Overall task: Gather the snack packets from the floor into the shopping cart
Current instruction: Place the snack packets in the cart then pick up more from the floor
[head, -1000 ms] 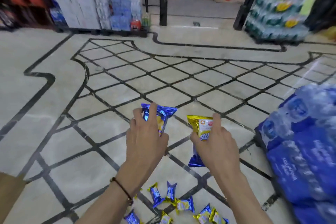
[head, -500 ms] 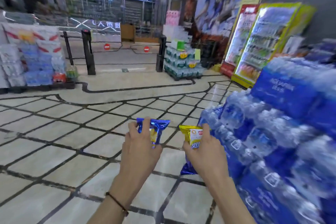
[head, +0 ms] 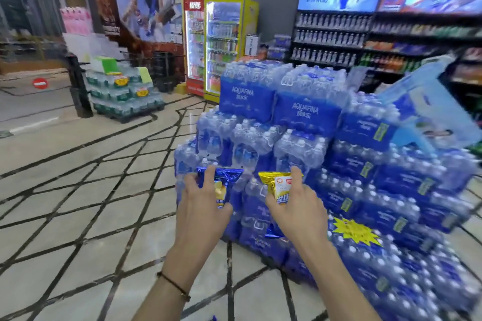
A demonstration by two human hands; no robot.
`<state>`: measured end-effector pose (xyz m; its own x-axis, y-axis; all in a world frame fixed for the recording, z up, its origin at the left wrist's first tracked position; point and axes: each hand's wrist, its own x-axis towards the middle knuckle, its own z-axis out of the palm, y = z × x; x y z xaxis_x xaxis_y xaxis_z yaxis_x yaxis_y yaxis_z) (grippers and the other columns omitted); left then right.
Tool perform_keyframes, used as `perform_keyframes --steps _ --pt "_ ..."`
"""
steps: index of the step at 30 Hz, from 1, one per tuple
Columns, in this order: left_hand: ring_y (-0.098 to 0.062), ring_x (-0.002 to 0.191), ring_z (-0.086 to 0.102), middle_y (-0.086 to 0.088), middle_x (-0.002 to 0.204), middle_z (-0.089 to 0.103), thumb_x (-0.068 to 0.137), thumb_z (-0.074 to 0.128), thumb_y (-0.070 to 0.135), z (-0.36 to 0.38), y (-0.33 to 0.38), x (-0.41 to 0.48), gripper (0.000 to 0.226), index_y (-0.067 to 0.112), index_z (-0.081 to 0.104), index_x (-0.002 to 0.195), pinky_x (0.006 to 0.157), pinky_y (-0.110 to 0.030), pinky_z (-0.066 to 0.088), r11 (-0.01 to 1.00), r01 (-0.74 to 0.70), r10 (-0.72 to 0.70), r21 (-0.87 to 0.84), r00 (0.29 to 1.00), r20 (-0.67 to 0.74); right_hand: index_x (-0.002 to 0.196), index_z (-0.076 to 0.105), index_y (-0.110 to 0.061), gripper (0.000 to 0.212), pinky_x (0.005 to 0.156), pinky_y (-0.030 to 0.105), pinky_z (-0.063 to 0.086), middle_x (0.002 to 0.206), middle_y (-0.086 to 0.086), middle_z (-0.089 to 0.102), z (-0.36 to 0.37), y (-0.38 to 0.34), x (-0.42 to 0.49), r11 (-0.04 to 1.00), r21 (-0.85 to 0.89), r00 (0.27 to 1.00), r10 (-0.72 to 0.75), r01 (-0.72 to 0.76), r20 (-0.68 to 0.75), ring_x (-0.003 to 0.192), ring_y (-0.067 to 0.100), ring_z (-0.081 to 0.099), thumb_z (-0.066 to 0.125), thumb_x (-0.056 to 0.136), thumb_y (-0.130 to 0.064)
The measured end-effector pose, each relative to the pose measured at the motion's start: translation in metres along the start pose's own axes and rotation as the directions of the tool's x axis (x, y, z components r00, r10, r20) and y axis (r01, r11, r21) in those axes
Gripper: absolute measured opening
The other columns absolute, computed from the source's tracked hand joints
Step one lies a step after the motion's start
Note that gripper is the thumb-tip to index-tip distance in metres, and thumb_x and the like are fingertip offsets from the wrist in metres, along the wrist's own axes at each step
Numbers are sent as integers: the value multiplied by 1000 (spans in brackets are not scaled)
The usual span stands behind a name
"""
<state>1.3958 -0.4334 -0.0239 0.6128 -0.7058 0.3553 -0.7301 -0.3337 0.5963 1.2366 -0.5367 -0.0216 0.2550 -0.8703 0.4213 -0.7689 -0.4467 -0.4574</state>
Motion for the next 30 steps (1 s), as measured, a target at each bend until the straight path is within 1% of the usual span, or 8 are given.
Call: perform_keyframes --steps 3,6,10,13,19,22,26,30 --pt "-33 114 53 -12 142 30 79 70 29 42 61 -7 81 28 28 149 87 -43 51 991 -131 132 -21 987 95 152 16 -23 81 70 38 43 106 9 61 -41 66 -6 991 -41 990 121 -124 -65 96 30 59 48 89 -62" --pt "-34 112 54 -10 144 28 82 70 32 91 132 -28 82 29 25 150 81 -42 51 963 -256 269 -89 944 192 151 15 -22 81 66 38 48 100 8 61 -91 146 -22 960 -88 956 250 -265 -152 88 30 59 51 88 -58" --pt "-34 111 53 -10 136 33 79 74 30 157 237 -76 80 26 33 148 83 -42 49 891 -399 448 -218 853 267 151 18 -20 83 73 39 45 110 11 63 -166 249 -56 880 -141 872 407 -454 -271 102 33 59 54 86 -57" --pt "-34 112 53 -11 136 33 80 75 33 207 317 -128 80 24 34 148 84 -44 49 834 -465 547 -297 768 332 147 25 -20 79 75 41 48 113 11 65 -228 327 -90 808 -153 795 493 -569 -354 103 33 61 56 84 -56" --pt "-36 113 54 -11 137 33 77 75 34 295 461 -237 85 25 32 150 89 -45 49 733 -503 676 -457 611 412 149 20 -21 80 75 39 46 116 13 61 -336 462 -160 643 -206 653 601 -738 -462 106 35 59 54 86 -57" --pt "-36 111 53 -11 134 34 76 74 29 328 523 -290 81 26 34 146 86 -44 49 680 -525 731 -511 536 422 146 22 -23 75 73 40 50 105 10 63 -377 518 -197 565 -220 586 627 -796 -514 98 33 60 54 86 -55" --pt "-32 105 54 -7 133 32 74 73 28 368 592 -351 80 28 33 143 79 -42 50 608 -538 794 -584 425 434 141 24 -24 69 67 39 48 98 8 63 -422 580 -239 444 -190 469 686 -876 -557 91 32 61 54 86 -54" --pt "-31 106 54 -5 131 30 76 73 27 412 651 -395 80 31 31 144 83 -41 51 562 -539 826 -627 324 461 139 24 -26 69 69 40 54 93 7 63 -452 646 -264 335 -149 355 722 -930 -594 86 32 62 53 84 -56"
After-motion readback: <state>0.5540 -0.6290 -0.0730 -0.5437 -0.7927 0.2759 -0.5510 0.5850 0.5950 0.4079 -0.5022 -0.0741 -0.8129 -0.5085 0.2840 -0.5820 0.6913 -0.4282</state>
